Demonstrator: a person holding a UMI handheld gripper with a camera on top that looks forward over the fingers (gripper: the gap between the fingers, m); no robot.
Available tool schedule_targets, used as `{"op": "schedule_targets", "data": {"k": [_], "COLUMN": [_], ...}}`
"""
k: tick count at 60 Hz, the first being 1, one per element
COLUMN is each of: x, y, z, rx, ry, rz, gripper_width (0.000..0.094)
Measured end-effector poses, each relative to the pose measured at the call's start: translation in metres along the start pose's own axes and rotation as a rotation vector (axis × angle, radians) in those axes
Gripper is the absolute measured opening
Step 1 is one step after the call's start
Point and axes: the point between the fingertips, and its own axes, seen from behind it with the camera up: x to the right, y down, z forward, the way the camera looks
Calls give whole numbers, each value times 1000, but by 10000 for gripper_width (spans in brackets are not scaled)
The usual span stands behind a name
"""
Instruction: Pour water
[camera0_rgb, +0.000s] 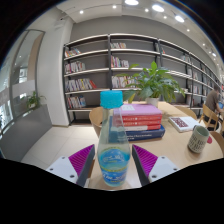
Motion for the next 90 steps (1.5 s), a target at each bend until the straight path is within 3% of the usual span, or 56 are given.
{"op": "schedule_targets", "data": {"k": [5, 7, 22, 41, 47, 67, 90], "x": [-4, -2, -5, 28, 65, 170, 232], "y": [-1, -4, -10, -41, -62, -93, -115], "z": [15, 18, 19, 12, 10, 1, 14], "rx": [43, 64, 162, 168, 178, 74, 81], "ry": [-23, -16, -57, -117, -129, -246, -344], "rz": [10, 4, -5, 283, 508, 1320, 2032], "gripper_width": [659, 574, 355, 356, 354, 355, 369]}}
